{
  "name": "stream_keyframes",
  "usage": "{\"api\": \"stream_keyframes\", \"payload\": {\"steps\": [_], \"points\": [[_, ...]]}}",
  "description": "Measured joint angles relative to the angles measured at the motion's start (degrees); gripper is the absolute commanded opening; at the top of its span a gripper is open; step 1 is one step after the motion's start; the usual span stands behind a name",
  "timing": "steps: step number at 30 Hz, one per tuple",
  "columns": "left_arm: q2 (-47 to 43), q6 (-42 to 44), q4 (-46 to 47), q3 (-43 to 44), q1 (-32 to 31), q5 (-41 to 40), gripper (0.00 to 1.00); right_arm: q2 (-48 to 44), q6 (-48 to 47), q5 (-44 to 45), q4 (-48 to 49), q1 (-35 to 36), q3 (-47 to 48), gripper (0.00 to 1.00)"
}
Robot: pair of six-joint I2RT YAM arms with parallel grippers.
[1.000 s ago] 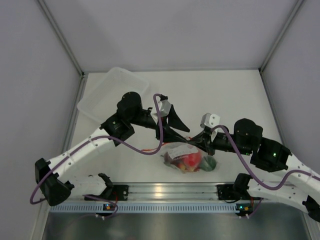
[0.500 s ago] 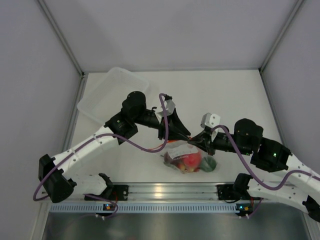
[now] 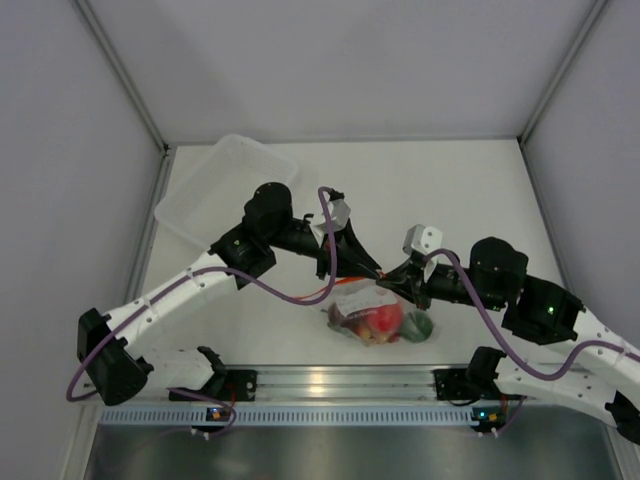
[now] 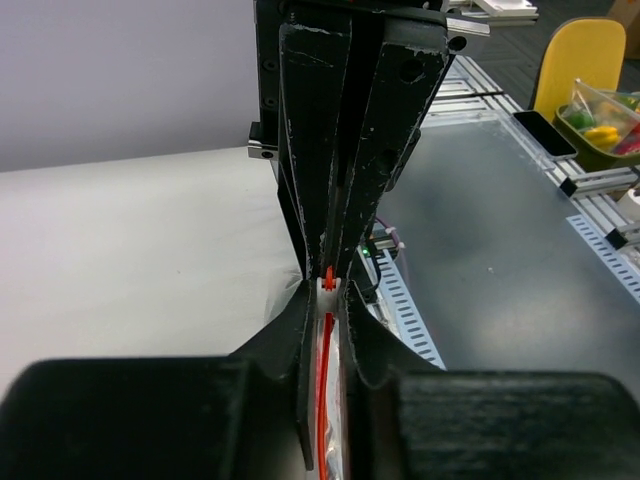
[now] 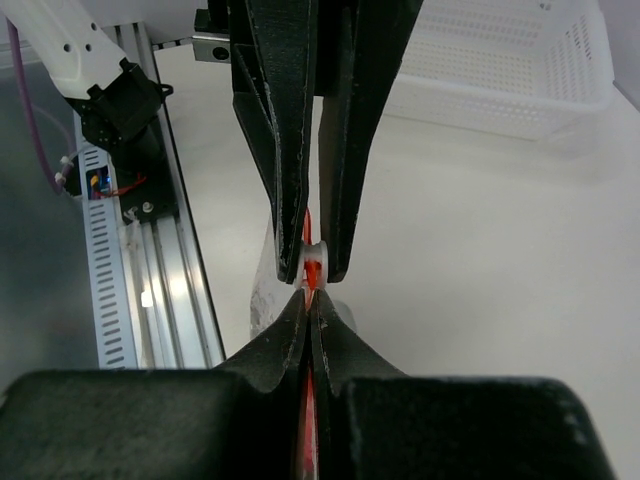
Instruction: Open the zip-top bag and remove the fake food
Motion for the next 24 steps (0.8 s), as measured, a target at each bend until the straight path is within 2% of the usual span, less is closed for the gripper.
{"api": "stream_keyframes", "payload": {"steps": [2, 14, 24], "points": [[0.13, -0.15, 0.17, 0.00, 0.00, -0.04, 0.00, -0.04, 0.04, 0.00, 0.00, 0.00, 0.00, 0.00], [0.55, 0.76, 2.01, -1.97, 0.96, 0.15, 0.00, -0.79, -0.63, 4.50, -1.99, 0.02, 1.09, 0.00], [-0.48, 1.22, 2.71, -7.30, 7.37, 2.12, 0.00, -1.22, -2.60, 9.14, -5.84, 0.00, 5.27, 0.00]]}}
